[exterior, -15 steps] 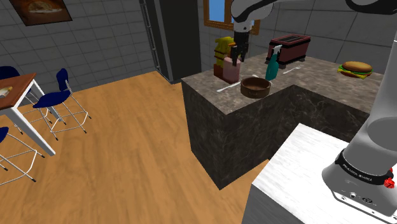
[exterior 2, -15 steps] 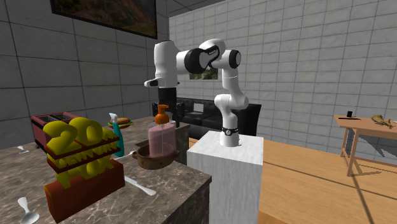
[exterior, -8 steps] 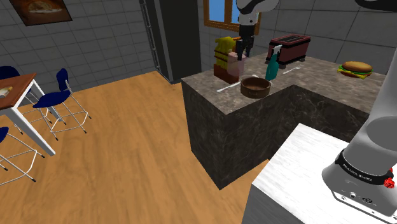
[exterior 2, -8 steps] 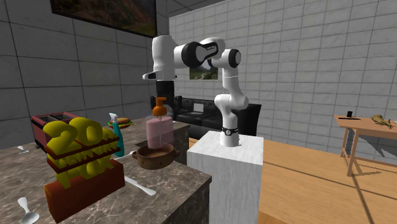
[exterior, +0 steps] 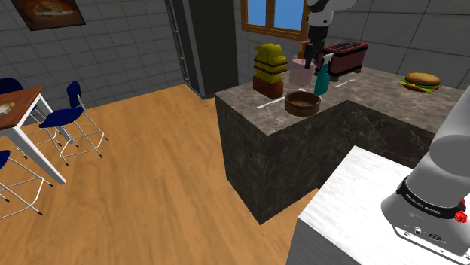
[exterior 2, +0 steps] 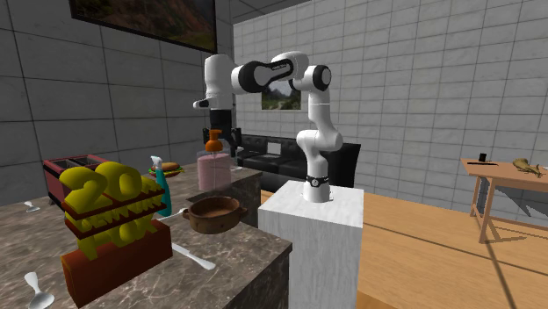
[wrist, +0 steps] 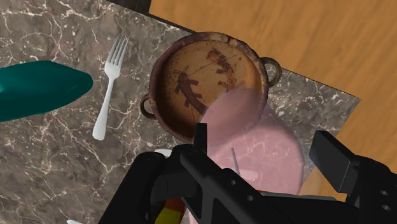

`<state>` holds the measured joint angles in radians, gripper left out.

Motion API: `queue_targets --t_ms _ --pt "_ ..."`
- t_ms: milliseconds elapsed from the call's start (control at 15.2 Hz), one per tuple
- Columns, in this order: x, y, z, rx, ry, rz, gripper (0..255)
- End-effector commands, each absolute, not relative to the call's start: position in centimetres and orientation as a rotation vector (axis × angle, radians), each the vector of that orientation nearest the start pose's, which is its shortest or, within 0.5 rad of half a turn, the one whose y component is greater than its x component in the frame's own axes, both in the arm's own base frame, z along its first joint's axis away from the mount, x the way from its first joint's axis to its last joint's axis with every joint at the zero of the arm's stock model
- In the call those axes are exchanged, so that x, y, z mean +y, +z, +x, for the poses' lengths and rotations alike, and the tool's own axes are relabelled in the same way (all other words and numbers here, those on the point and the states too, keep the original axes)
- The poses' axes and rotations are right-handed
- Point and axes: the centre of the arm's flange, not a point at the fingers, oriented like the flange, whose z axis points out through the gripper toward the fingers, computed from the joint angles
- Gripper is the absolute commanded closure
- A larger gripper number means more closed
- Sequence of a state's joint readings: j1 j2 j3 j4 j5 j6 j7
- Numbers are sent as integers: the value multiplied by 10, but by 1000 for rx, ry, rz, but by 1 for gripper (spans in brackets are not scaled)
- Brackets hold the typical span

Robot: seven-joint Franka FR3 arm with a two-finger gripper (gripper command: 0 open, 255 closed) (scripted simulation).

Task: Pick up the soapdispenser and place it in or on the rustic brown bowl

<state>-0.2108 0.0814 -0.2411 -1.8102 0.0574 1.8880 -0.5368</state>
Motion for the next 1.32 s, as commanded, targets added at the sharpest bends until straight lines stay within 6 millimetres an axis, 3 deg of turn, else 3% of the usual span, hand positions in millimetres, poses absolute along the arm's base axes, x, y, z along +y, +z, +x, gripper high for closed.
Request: queue_targets --t_ms 0,990,1254 --pt "-271 496 514 -107 -25 -3108 255" --pt "-271 416 514 -107 -25 -3108 255" --pt "-271 416 514 -107 -25 -3108 255"
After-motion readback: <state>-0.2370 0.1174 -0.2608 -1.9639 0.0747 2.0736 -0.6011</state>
